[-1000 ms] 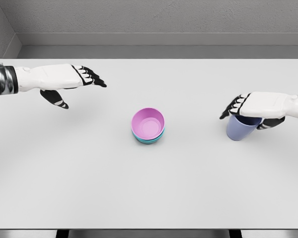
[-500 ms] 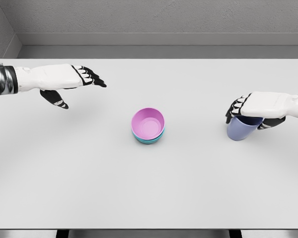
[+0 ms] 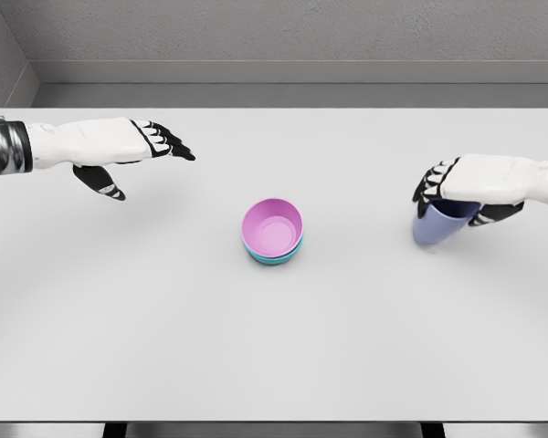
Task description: Stacking bowl and cup with both arms
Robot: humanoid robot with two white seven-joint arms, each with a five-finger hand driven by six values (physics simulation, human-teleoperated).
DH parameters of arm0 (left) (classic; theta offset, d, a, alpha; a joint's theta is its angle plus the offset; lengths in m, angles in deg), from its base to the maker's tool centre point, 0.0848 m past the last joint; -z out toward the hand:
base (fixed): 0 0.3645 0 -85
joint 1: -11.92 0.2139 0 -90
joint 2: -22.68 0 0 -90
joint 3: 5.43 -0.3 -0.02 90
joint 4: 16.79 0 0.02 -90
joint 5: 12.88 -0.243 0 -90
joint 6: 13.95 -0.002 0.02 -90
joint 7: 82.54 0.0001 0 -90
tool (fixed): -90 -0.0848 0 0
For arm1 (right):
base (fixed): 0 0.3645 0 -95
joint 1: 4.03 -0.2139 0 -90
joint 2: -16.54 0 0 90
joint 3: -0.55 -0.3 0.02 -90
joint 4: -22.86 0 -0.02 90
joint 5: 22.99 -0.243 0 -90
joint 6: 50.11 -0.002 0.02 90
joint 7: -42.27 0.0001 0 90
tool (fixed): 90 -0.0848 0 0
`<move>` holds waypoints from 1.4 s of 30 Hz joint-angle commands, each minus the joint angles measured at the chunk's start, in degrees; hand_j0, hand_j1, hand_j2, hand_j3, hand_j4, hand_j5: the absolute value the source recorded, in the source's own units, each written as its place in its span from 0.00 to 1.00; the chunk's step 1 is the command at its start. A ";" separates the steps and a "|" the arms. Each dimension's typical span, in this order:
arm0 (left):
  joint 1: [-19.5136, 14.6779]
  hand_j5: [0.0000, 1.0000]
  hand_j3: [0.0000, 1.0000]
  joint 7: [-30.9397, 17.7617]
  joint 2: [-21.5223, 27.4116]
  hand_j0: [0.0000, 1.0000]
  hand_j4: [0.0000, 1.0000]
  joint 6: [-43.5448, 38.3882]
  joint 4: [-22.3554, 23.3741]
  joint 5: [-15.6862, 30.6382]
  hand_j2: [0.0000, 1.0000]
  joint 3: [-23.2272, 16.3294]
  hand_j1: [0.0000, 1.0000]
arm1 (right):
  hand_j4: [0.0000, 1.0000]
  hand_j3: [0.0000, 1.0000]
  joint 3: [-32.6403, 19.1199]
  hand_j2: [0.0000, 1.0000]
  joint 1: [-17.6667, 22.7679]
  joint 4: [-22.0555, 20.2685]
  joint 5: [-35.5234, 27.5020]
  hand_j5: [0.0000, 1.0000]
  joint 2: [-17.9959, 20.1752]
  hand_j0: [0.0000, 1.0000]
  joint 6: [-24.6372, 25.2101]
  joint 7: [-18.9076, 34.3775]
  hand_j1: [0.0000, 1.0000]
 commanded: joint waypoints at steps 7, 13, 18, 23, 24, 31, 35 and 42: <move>0.00 1.00 1.00 0.03 -0.05 1.00 1.00 -0.12 -0.09 0.33 1.00 0.06 1.00 | 0.58 0.58 -1.97 0.58 -1.40 0.04 -2.20 0.58 -4.36 0.58 0.17 0.02 0.58; 0.00 1.00 1.00 0.03 -0.05 1.00 1.00 -0.12 -0.09 0.33 1.00 -0.02 1.00 | 0.58 0.58 -1.97 0.58 -3.16 -0.57 -5.01 0.58 -6.47 0.58 0.17 0.02 0.58; 0.09 1.00 1.00 0.03 -0.05 1.00 1.00 -0.12 -0.09 0.33 1.00 -0.02 1.00 | 0.59 0.59 -1.97 0.59 -4.31 -1.80 -5.01 0.59 -7.79 0.59 0.17 0.02 0.59; 0.26 1.00 1.00 0.03 -0.05 1.00 1.00 -0.12 -0.09 0.33 1.00 0.06 1.00 | 0.59 0.59 -1.89 0.59 -5.54 -5.67 -5.01 0.59 -8.67 0.59 0.17 0.02 0.59; 0.26 1.00 1.00 0.03 -0.05 1.00 1.00 -0.12 -0.09 0.33 1.00 0.06 1.00 | 0.59 0.59 -1.80 0.59 -5.54 -6.46 -5.01 0.59 -8.85 0.59 0.17 0.02 0.59; 0.26 1.00 1.00 0.03 -0.05 1.00 1.00 -0.12 -0.09 0.33 1.00 0.06 1.00 | 0.60 0.60 -1.45 0.60 -7.21 -10.15 -4.83 0.60 -9.81 0.60 0.17 0.02 0.60; 0.26 1.00 1.00 0.03 -0.05 1.00 1.00 -0.12 -0.09 0.33 1.00 0.06 1.00 | 0.60 0.60 -1.45 0.60 -7.30 -10.94 -4.83 0.60 -9.81 0.60 0.17 0.02 0.60; 0.35 1.00 1.00 0.03 -0.13 1.00 1.00 -0.12 -0.18 0.33 1.00 0.06 1.00 | 0.60 0.60 1.72 0.60 -9.49 -12.53 -4.66 0.60 -12.54 0.60 0.17 0.02 0.60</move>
